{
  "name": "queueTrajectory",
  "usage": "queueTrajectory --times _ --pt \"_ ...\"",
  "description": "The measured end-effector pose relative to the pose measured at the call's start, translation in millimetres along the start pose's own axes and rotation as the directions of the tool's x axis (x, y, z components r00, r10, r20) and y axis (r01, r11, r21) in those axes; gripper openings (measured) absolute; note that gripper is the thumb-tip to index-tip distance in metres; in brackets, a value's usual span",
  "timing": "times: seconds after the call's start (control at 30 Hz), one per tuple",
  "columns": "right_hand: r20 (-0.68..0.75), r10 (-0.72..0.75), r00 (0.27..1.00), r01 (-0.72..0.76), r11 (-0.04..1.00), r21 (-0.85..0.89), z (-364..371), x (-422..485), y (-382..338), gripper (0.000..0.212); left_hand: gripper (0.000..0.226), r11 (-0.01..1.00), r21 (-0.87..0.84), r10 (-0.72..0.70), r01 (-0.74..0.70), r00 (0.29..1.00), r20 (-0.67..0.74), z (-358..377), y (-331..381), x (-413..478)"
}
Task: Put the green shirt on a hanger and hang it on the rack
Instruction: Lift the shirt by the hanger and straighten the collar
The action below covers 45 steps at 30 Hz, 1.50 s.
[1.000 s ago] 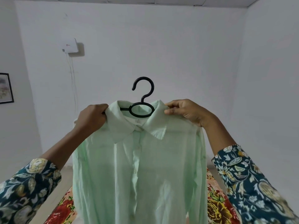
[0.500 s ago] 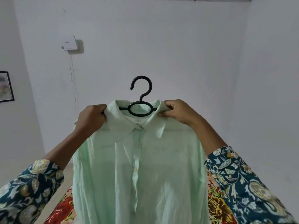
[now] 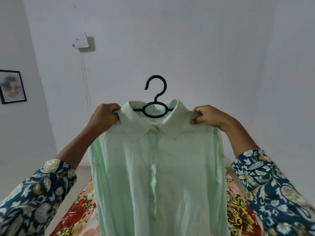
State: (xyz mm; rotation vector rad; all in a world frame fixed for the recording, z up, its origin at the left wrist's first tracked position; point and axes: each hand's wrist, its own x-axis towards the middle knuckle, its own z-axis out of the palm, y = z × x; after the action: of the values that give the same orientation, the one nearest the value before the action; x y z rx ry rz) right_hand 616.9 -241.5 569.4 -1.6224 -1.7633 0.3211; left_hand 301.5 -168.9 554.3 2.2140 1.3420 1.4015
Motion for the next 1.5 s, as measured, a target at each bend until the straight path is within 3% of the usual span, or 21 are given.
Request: queueTrajectory --times 0.1,0.2,0.3,0.4,0.53,0.6,0.7,0.77,0.83,0.9,0.97,1.03,1.07,1.23,1.43,1.5 --pt "-0.132 -0.01 0.991 0.034 0.983 0.182 0 -3 12 0.003 0.016 1.0 0.011 -0.012 0.011 0.998 0.059 -3 -6 -1" --pt "-0.229 -0.016 0.973 0.068 0.973 0.219 4 -3 21 0.01 0.014 0.999 0.044 -0.009 0.001 0.985 0.17 -4 -4 -3" --pt "-0.209 -0.026 0.978 0.083 0.959 0.27 5 -7 26 0.015 0.016 1.0 -0.015 -0.021 0.023 0.99 0.137 -7 -3 -8" --pt "-0.16 -0.107 0.981 0.141 0.967 0.214 7 -9 23 0.02 0.028 0.996 -0.082 -0.012 0.02 0.995 0.098 -6 2 -14" --pt "-0.331 -0.134 0.934 0.196 0.967 0.164 11 -9 20 0.021 0.025 0.991 -0.114 -0.046 0.067 0.984 0.172 -2 12 -19" --pt "-0.361 -0.138 0.922 0.211 0.962 0.171 11 -11 21 0.024 0.02 0.974 -0.21 -0.042 0.084 0.979 0.197 -7 21 -21" --pt "-0.368 -0.145 0.918 0.225 0.957 0.186 9 -12 24 0.023 0.043 0.943 -0.333 0.051 -0.012 0.993 0.108 -11 48 -21" --pt "-0.372 -0.149 0.916 0.233 0.953 0.192 9 -10 25 0.022 0.042 0.992 -0.123 0.056 -0.038 0.988 0.141 -4 72 -17" --pt "-0.37 -0.159 0.915 0.24 0.953 0.184 9 -7 26 0.02 0.036 0.958 0.276 0.017 -0.072 0.98 0.196 10 88 -8" --pt "-0.377 -0.156 0.913 0.238 0.954 0.181 8 -6 27 0.019 0.033 0.923 0.379 -0.004 -0.061 0.986 0.168 17 94 0" --pt "-0.381 -0.145 0.913 0.234 0.952 0.199 6 -6 31 0.021 0.038 0.99 0.128 -0.065 0.05 0.991 0.114 15 88 6" --pt "-0.377 -0.126 0.918 0.222 0.949 0.223 4 -7 35 0.024 0.038 0.969 -0.214 -0.091 0.12 0.985 0.144 11 79 5" --pt "-0.376 -0.118 0.919 0.215 0.949 0.229 3 -7 36 0.025 0.036 0.95 -0.289 -0.068 0.116 0.983 0.171 10 76 3" --pt "-0.368 -0.096 0.925 0.192 0.953 0.233 5 -3 39 0.033 0.018 0.96 -0.275 0.012 0.046 0.979 0.204 17 68 4" --pt "-0.37 -0.079 0.926 0.166 0.963 0.212 2 -1 44 0.041 0.063 0.923 -0.349 -0.022 0.164 0.926 0.377 -1 58 0" --pt "-0.373 -0.069 0.925 0.157 0.964 0.213 1 -2 45 0.043 0.056 0.941 -0.298 -0.018 0.16 0.904 0.426 -10 46 -2"
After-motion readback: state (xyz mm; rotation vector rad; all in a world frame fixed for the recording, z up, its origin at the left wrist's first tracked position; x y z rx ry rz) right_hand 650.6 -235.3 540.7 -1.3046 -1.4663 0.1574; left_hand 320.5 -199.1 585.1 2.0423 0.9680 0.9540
